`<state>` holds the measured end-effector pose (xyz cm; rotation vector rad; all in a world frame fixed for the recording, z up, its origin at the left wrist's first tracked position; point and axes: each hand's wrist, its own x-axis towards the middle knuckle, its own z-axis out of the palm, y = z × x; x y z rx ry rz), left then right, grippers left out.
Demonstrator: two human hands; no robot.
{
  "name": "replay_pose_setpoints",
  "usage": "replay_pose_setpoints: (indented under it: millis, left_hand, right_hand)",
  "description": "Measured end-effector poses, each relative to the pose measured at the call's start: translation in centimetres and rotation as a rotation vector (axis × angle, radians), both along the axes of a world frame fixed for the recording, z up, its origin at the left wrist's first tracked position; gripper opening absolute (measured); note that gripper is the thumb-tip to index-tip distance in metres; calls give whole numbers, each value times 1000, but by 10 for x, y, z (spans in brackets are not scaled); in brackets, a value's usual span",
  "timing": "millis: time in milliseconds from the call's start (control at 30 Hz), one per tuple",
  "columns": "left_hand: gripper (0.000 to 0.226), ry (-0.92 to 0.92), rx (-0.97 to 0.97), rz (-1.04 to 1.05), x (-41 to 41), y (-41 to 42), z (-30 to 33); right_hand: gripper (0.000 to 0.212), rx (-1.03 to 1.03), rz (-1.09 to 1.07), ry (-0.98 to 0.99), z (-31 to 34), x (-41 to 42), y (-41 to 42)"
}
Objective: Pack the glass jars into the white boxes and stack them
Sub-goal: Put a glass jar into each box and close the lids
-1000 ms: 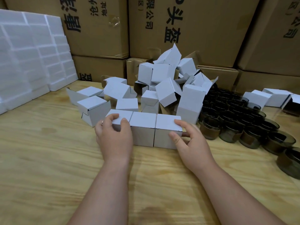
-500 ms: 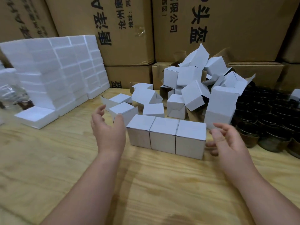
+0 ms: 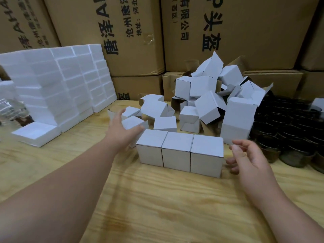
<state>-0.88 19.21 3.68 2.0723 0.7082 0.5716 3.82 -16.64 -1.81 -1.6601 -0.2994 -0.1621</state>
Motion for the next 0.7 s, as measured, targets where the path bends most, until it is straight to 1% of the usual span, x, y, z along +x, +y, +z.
replay_pose_setpoints:
  millis: [100,200,367,533,600,700]
  left_hand:
    - [93,88,132,-29,1,8,-2]
    - [89,27,132,33,-2,17,-3]
    - [78,-256,61,193,-28,14,-15]
    - [76,-446,16,295,-55,-1,-24]
    - [77,-582,32,278,-60,-14,-16]
    - [76,-764,9,167,-62,-49,5]
  right_hand:
    - [13,2,-7,14,-1,1,0]
    - [14,-1,-17,16,-2,3,-1]
    - [14,24,-24,19,-4,2,-2]
    - [14,50,-38,13,-3,-3,-3]
    - [12,49,-51,4,-3,-6,-5]
    - [9,29,-65,-7,-4,-11,-7]
